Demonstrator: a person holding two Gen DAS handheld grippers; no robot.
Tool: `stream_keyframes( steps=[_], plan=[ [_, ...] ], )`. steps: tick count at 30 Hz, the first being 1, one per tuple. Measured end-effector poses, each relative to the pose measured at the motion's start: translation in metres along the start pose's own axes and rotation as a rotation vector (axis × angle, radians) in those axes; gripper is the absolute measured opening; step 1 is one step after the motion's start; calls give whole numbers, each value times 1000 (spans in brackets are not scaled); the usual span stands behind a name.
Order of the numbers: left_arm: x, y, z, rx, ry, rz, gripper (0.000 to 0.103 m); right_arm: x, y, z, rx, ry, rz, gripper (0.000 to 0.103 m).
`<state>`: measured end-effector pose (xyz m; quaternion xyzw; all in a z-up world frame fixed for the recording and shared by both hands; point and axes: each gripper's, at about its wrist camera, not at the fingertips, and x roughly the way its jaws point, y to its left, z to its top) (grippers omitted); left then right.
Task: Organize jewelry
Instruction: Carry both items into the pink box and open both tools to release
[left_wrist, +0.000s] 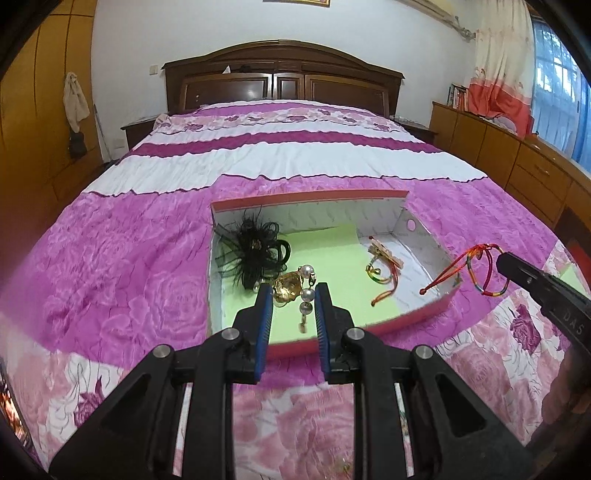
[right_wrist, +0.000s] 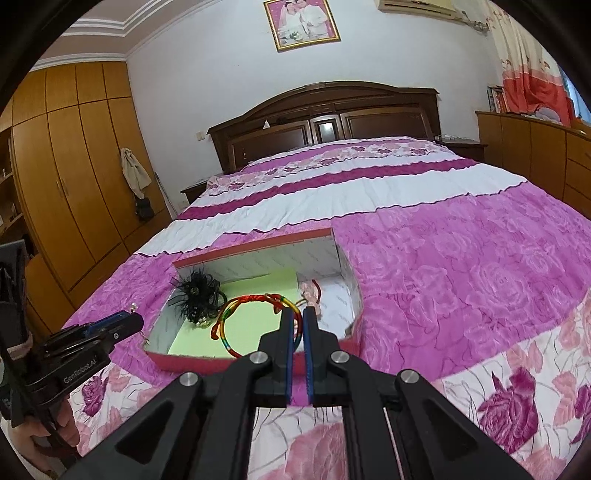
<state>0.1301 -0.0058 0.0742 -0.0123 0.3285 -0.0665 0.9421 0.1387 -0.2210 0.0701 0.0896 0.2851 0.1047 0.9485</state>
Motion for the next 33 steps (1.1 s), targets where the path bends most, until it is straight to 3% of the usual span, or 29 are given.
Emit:
stream_keyframes(
  steps=[16, 24, 33],
  plan=[
    [57, 9, 2, 11, 38, -8, 15, 72, -7, 1, -20, 77, -59, 6],
    [85, 17, -11, -17, 89, -7, 15, 91, -14, -11, -27, 114, -82, 6],
    [90, 15, -16, -20, 99, -12, 15, 99, -13, -14, -59, 116, -109, 6]
  ],
)
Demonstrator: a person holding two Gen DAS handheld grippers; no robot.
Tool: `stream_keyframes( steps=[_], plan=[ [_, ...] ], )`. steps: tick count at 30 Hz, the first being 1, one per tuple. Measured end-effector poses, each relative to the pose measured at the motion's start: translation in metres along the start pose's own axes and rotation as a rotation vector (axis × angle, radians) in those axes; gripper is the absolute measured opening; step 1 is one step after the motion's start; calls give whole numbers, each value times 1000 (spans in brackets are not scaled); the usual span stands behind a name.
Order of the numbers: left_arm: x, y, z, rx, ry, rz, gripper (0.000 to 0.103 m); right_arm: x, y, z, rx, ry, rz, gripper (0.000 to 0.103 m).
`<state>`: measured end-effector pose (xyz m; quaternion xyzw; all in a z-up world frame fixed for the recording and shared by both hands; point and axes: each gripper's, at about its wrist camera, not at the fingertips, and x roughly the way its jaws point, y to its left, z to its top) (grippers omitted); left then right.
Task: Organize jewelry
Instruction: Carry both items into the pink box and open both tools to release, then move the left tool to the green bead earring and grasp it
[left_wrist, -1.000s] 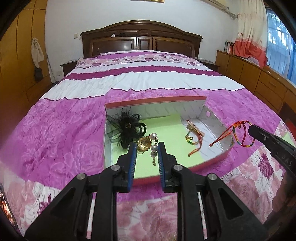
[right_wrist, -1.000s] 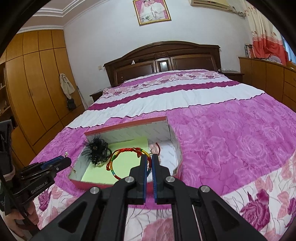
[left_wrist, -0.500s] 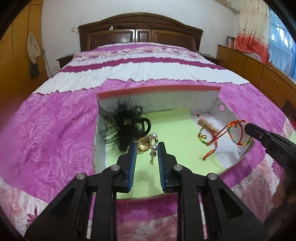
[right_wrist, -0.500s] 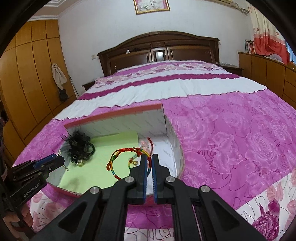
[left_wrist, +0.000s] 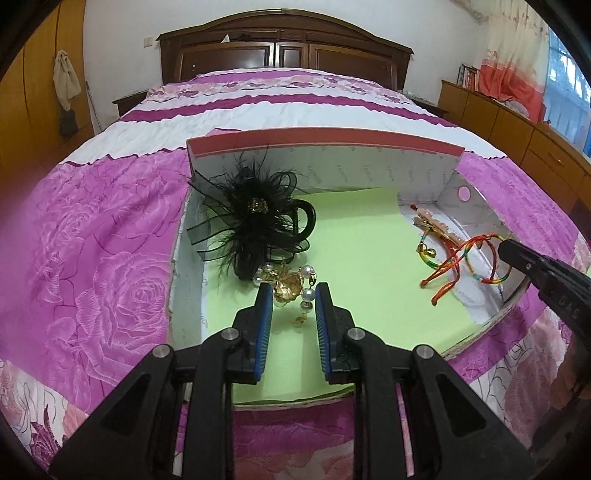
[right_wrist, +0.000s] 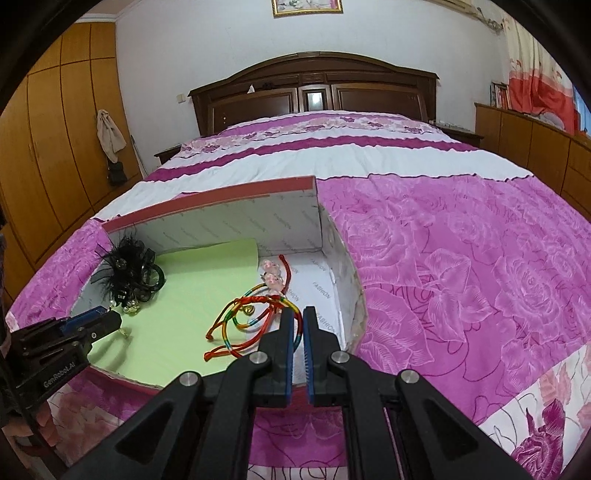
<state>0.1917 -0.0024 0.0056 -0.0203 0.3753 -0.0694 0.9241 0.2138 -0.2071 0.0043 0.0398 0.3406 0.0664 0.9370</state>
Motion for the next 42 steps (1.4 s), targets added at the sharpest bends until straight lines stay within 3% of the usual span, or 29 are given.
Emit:
stream_keyframes(
  steps=[5, 12, 31, 42],
  plan=[
    [-2, 0, 0, -6, 3, 3, 16, -1, -3, 0, 19, 4, 15, 7],
    [-15, -1, 0, -7, -14, 0, 27, -16, -6, 3, 42, -21, 36, 22],
    [-67, -23, -21, 5, -32, -66, 31, -88, -10, -17, 59, -60, 56, 25],
    [-70, -39, -38, 19, 2, -90, 32, -108, -17, -41, 60, -47, 48, 27]
  ],
)
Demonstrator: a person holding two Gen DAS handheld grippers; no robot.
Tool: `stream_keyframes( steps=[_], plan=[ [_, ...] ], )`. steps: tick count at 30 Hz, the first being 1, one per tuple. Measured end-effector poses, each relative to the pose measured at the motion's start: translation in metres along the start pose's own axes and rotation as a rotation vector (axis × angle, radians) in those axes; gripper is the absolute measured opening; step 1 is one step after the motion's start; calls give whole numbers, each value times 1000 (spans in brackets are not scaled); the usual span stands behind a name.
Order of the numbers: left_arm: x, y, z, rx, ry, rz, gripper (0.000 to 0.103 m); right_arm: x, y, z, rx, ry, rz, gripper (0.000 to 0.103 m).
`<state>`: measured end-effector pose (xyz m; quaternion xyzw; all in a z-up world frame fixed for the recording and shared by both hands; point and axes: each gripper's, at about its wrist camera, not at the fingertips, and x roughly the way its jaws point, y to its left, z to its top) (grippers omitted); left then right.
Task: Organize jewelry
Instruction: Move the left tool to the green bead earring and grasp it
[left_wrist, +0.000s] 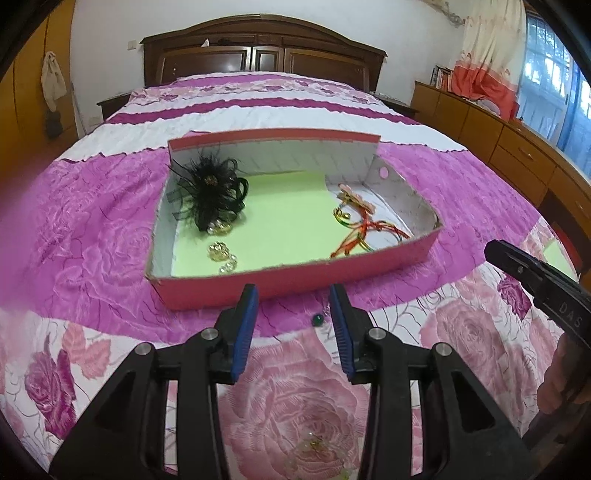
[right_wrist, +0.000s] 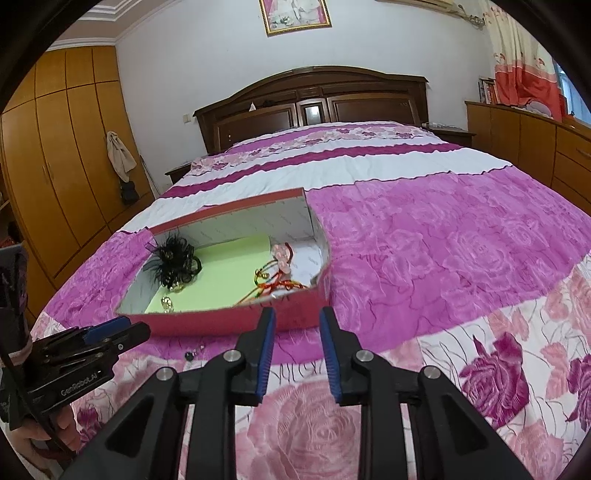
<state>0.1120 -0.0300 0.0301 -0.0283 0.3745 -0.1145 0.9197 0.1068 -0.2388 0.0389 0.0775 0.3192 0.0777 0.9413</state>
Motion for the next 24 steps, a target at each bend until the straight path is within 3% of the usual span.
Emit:
stream_keyframes(
  steps=[24],
  plan=[
    [47, -16, -20, 24, 91, -2, 27, 8, -39, -30, 81, 40, -19, 28]
  ],
)
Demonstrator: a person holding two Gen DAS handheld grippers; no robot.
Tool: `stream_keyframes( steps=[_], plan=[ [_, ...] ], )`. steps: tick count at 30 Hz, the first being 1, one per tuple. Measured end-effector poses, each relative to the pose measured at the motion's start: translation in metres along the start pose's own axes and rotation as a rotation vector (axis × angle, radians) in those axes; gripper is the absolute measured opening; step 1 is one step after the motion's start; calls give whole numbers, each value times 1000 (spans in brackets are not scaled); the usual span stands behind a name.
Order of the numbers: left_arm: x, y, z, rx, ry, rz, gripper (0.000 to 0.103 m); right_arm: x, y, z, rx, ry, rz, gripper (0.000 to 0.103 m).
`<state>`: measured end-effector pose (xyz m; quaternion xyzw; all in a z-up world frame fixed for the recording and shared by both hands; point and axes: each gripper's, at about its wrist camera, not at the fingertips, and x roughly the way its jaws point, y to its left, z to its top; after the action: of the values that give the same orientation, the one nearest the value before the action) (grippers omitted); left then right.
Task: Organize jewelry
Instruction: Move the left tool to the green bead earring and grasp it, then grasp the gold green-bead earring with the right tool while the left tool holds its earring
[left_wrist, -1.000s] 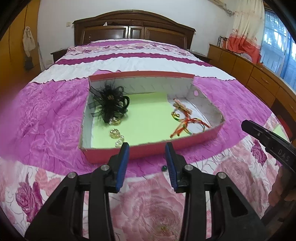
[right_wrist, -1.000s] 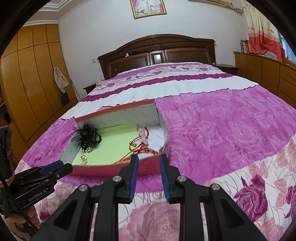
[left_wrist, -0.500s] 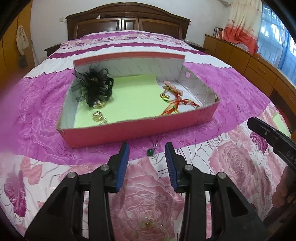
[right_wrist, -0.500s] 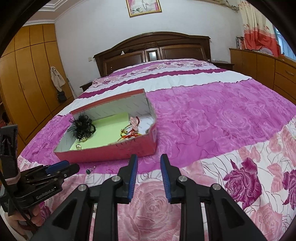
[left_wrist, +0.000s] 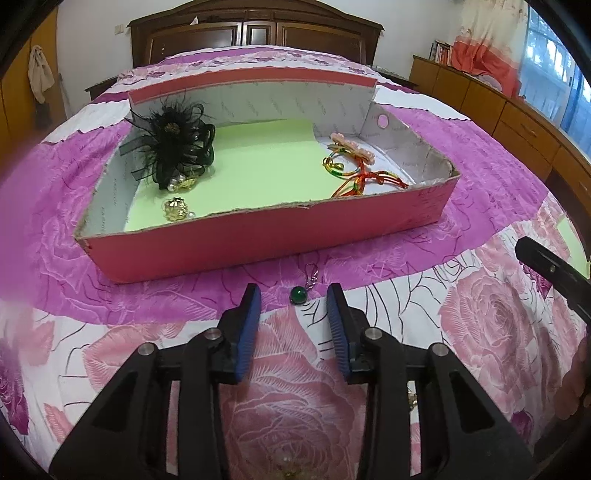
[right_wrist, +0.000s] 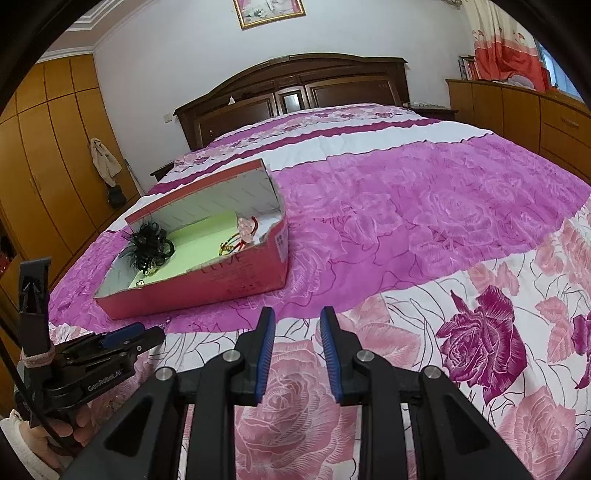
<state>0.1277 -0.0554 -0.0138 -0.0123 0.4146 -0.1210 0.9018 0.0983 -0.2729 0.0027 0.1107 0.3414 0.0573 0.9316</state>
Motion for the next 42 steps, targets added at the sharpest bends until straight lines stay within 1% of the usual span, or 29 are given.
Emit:
stream_keyframes(
  steps=[5, 8, 10, 11, 16, 25, 33, 42],
  plan=[
    [5, -2, 1, 7, 4, 2, 21, 3, -4, -3, 12, 9, 1, 28],
    [6, -3, 2, 4, 7, 4, 12, 4, -6, -4, 15, 13, 2, 28],
    [7, -2, 2, 3, 10, 9, 3, 4, -6, -5, 17, 14, 1, 28],
    [7, -2, 2, 4, 11, 9, 1, 4, -6, -5, 18, 15, 1, 28],
    [2, -1, 2, -6, 1, -5, 1, 2, -6, -5, 16, 14, 4, 28],
    [-24, 8, -1, -46, -34, -30, 1, -5, 10, -4, -9, 13, 19, 28],
    [-48, 23, -6, -90, -59, -9, 1, -10, 35, -10, -43, 31, 56, 28],
    [-62, 45, -17, -144, -67, 25, 1, -8, 65, -20, -89, 71, 105, 28]
  ],
)
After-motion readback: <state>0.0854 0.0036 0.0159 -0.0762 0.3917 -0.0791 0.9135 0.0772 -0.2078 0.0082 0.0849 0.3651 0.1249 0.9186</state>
